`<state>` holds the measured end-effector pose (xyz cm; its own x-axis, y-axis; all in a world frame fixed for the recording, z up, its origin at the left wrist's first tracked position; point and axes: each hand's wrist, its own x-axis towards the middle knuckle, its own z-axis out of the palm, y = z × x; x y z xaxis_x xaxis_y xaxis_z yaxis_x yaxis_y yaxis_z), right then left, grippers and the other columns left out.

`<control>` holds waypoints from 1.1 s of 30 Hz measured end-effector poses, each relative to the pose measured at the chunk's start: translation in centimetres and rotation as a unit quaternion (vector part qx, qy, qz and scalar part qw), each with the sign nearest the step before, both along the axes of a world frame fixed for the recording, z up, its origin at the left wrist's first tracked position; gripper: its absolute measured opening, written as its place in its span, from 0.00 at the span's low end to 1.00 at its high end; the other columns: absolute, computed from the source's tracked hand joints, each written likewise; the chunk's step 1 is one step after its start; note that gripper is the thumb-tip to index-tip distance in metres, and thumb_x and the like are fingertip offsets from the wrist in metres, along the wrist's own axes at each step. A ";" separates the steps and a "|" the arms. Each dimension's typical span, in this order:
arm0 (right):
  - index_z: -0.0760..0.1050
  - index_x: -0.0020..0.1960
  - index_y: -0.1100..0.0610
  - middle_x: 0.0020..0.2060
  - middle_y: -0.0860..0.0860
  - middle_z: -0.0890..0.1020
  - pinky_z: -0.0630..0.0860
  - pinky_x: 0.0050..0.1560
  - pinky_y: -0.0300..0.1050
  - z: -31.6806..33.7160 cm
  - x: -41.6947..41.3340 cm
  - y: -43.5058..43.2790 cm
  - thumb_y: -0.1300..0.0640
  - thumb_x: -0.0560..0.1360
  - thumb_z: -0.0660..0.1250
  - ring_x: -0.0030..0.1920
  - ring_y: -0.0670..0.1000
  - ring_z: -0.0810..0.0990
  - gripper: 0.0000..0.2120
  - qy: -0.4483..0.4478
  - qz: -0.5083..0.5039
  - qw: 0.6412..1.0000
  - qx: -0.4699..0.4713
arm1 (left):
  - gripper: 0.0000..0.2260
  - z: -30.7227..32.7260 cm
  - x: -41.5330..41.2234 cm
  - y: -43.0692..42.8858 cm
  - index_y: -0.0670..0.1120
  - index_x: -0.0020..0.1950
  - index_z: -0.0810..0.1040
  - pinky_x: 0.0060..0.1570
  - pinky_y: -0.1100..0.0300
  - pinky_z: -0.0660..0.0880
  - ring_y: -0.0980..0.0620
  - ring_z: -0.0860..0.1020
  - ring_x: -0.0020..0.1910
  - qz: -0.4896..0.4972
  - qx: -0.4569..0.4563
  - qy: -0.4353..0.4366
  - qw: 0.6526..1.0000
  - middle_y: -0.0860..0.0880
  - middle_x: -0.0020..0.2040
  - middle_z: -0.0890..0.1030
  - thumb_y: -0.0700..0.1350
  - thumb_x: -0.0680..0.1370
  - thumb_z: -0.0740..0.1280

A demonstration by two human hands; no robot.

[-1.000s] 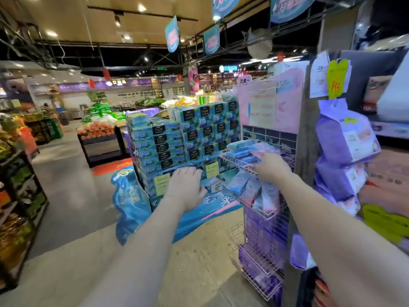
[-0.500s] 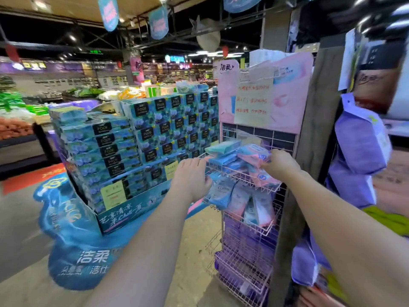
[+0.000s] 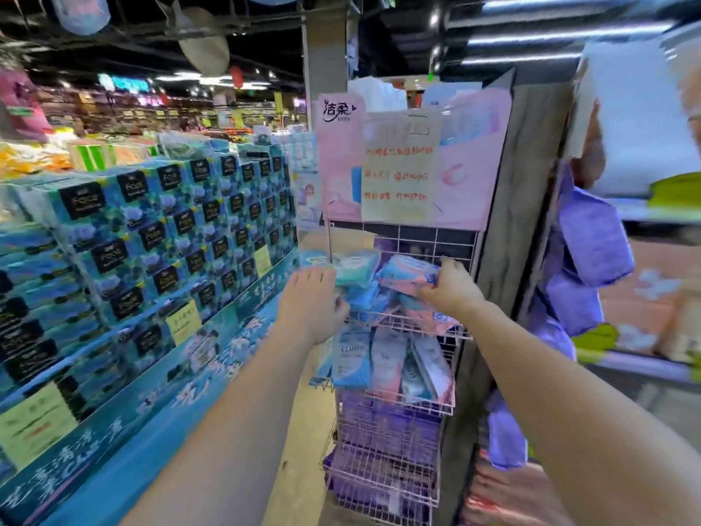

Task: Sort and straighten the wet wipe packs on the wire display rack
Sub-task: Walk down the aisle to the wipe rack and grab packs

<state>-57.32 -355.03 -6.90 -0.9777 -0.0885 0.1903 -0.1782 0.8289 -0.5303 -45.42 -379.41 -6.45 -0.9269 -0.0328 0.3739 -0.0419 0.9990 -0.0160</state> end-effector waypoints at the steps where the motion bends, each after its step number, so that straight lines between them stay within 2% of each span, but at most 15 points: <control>1: 0.63 0.76 0.64 0.72 0.64 0.70 0.71 0.66 0.51 0.0 -0.2 0.1 0.46 0.72 0.75 0.70 0.62 0.73 0.41 -0.005 -0.004 1.000 0.000 | 0.22 -0.1 -0.5 -0.1 0.43 0.73 0.70 0.69 0.49 0.68 0.41 0.73 0.67 -0.012 0.000 0.003 1.000 0.43 0.69 0.76 0.53 0.83 0.59; 3: 0.57 0.80 0.63 0.76 0.63 0.66 0.67 0.71 0.50 0.1 -0.8 0.2 0.44 0.71 0.76 0.74 0.61 0.69 0.48 -0.005 -0.009 1.000 0.001 | 0.22 -0.3 -1.6 -0.2 0.43 0.73 0.70 0.70 0.49 0.67 0.42 0.73 0.68 -0.032 0.000 0.006 0.999 0.44 0.70 0.75 0.52 0.82 0.59; 7: 0.59 0.79 0.63 0.74 0.62 0.69 0.68 0.70 0.51 -0.5 -2.0 0.1 0.41 0.68 0.76 0.74 0.61 0.69 0.49 -0.005 -0.012 1.000 0.006 | 0.22 -0.8 -3.2 -0.2 0.43 0.73 0.69 0.71 0.50 0.66 0.42 0.73 0.69 -0.039 -0.003 0.007 0.999 0.43 0.70 0.76 0.52 0.82 0.59; 8: 0.62 0.77 0.63 0.72 0.62 0.71 0.70 0.67 0.50 -0.7 -2.2 0.2 0.41 0.68 0.77 0.71 0.61 0.72 0.48 -0.009 -0.012 1.000 0.006 | 0.23 -0.9 -3.5 -0.1 0.43 0.73 0.70 0.71 0.50 0.66 0.42 0.73 0.68 -0.038 -0.003 0.007 0.999 0.43 0.70 0.76 0.53 0.82 0.59; 10: 0.69 0.71 0.60 0.65 0.59 0.78 0.73 0.56 0.47 -0.9 -2.8 0.4 0.40 0.65 0.77 0.63 0.60 0.78 0.42 -0.010 -0.007 1.000 0.009 | 0.23 -0.8 -4.1 0.1 0.43 0.74 0.69 0.71 0.50 0.66 0.42 0.73 0.68 -0.040 -0.005 0.008 0.999 0.43 0.70 0.75 0.53 0.82 0.59; 11: 0.71 0.68 0.59 0.61 0.56 0.80 0.72 0.51 0.45 -0.9 -3.0 0.4 0.39 0.63 0.77 0.59 0.59 0.79 0.40 -0.009 -0.001 1.000 0.008 | 0.24 -0.7 -4.4 0.1 0.43 0.75 0.69 0.71 0.49 0.66 0.42 0.73 0.69 -0.040 -0.006 0.007 0.999 0.43 0.71 0.75 0.54 0.82 0.59; 13: 0.73 0.66 0.57 0.55 0.50 0.80 0.69 0.49 0.41 -1.0 -3.3 0.3 0.35 0.58 0.74 0.54 0.56 0.80 0.43 -0.002 0.018 1.000 -0.003 | 0.26 -0.4 -5.2 0.2 0.42 0.77 0.68 0.73 0.48 0.66 0.41 0.72 0.70 -0.036 -0.005 0.002 0.999 0.42 0.72 0.74 0.54 0.82 0.59; 16: 0.73 0.69 0.55 0.57 0.50 0.78 0.70 0.50 0.41 -1.0 -4.1 0.2 0.31 0.53 0.70 0.51 0.52 0.78 0.49 0.004 0.040 0.999 -0.007 | 0.26 0.0 -6.1 0.7 0.42 0.76 0.68 0.72 0.46 0.67 0.39 0.73 0.69 -0.031 -0.011 0.002 0.999 0.41 0.71 0.75 0.55 0.82 0.59; 19: 0.73 0.68 0.55 0.63 0.56 0.75 0.74 0.58 0.47 -1.0 -5.0 0.5 0.36 0.59 0.75 0.60 0.58 0.77 0.43 -0.002 0.040 0.998 0.044 | 0.26 0.1 -6.9 1.2 0.42 0.75 0.69 0.71 0.46 0.66 0.39 0.73 0.68 -0.038 -0.019 0.006 0.999 0.41 0.69 0.75 0.55 0.81 0.59; 24: 0.76 0.56 0.52 0.54 0.53 0.69 0.76 0.57 0.51 -0.6 -4.9 0.5 0.30 0.53 0.72 0.57 0.57 0.71 0.39 -0.030 0.030 0.992 0.115 | 0.27 0.2 -7.3 1.6 0.44 0.75 0.71 0.72 0.48 0.64 0.41 0.73 0.68 -0.061 -0.014 0.011 0.998 0.43 0.68 0.76 0.56 0.79 0.58; 27: 0.76 0.59 0.53 0.54 0.53 0.69 0.75 0.58 0.51 -0.5 -4.6 0.8 0.31 0.54 0.74 0.56 0.56 0.70 0.41 -0.015 0.027 0.993 0.112 | 0.28 0.8 -7.8 2.0 0.45 0.74 0.73 0.72 0.48 0.65 0.42 0.74 0.67 -0.074 -0.006 0.027 0.997 0.44 0.67 0.77 0.57 0.78 0.56; 30: 0.74 0.65 0.53 0.56 0.53 0.72 0.74 0.61 0.53 -0.6 -4.0 1.3 0.33 0.57 0.76 0.59 0.57 0.71 0.42 0.022 0.019 0.994 0.109 | 0.24 1.4 -8.7 3.1 0.45 0.71 0.73 0.69 0.48 0.67 0.42 0.74 0.66 -0.093 -0.005 0.032 0.995 0.44 0.66 0.77 0.57 0.80 0.59; 33: 0.74 0.66 0.54 0.56 0.54 0.76 0.72 0.61 0.51 -0.7 -3.1 1.9 0.34 0.58 0.77 0.60 0.58 0.73 0.43 0.073 0.018 0.994 0.085 | 0.26 1.5 -9.4 5.1 0.43 0.72 0.71 0.68 0.48 0.67 0.41 0.73 0.67 -0.118 -0.003 0.028 0.993 0.43 0.68 0.76 0.58 0.80 0.61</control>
<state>-60.38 -353.14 -7.64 -0.9360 -0.1664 0.3101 -0.2751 0.8954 -0.3500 -54.82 -374.34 -4.96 -0.8859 0.1849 0.4254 0.1922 0.9810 -0.0262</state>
